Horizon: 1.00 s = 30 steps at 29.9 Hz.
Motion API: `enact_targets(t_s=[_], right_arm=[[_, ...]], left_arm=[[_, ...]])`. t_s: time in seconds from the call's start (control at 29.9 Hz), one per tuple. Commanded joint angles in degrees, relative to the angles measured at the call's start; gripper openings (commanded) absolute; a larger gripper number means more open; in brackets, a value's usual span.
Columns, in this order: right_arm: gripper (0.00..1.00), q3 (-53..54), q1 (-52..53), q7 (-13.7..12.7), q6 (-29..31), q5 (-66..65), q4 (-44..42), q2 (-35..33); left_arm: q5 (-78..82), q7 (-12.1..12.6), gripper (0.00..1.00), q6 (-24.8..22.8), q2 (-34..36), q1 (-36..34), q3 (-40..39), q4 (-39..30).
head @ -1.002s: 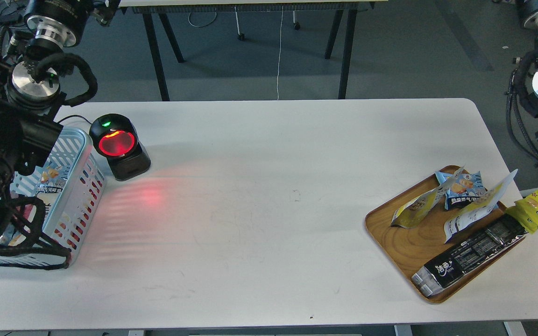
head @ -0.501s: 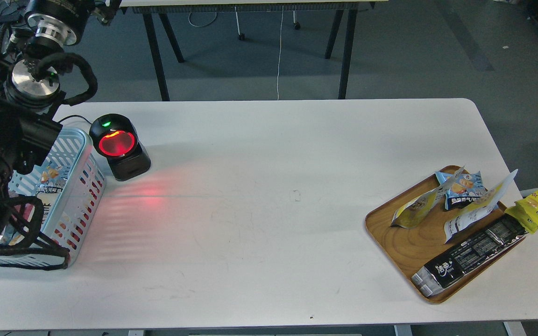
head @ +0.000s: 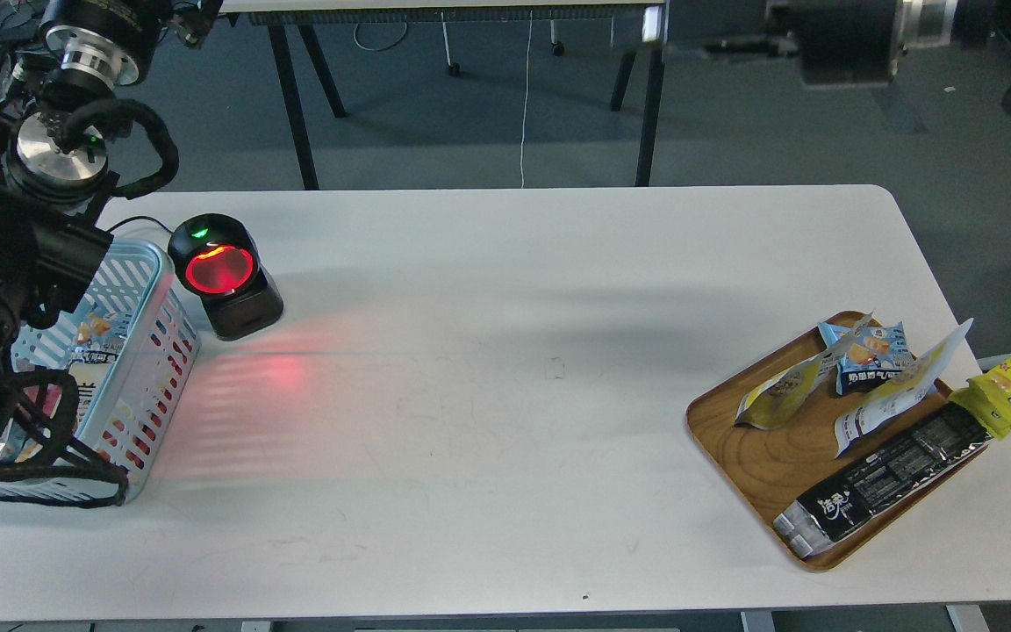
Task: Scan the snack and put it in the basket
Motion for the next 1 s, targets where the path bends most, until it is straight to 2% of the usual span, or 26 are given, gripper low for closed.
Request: enact_targets(t_s=[0.0, 0.1, 0.3, 0.57, 0.73, 0.87, 0.97], right_arm=[[0.98, -8.5, 3.6, 0.0, -1.6, -10.5, 11.5, -2.4], [0.98, -14.9, 4.6, 0.0, -4.3, -24.2, 17.1, -4.2], [0.94, -21.2, 4.6, 0.0, -9.5, -47.2, 17.8, -6.1], [0.92, -25.1, 2.3, 0.0, -13.1, -56.0, 16.0, -7.9], [0.77, -24.8, -0.6, 0.0, -13.7, -59.2, 10.6, -7.6], [0.64, -24.8, -1.2, 0.0, -14.0, -59.4, 9.8, -7.3], [0.48, -24.9, -1.6, 0.0, -13.9, -59.5, 9.8, -7.5]], left_arm=[[0.1, -0.1, 0.99, 0.0, -0.1, 0.0, 0.0, 0.0], [0.1, -0.2, 0.99, 0.0, -0.1, 0.0, 0.0, 0.0], [0.1, -0.2, 0.99, 0.0, -0.1, 0.1, 0.0, 0.0], [0.1, -0.2, 0.99, 0.0, 0.3, 0.2, 0.1, 0.0], [0.1, -0.2, 0.99, 0.0, 0.2, 0.1, 0.1, 0.0], [0.1, -0.2, 0.99, 0.0, 0.2, -0.2, 0.1, 0.0], [0.1, -0.2, 0.99, 0.0, 0.2, -0.2, 0.1, 0.0]])
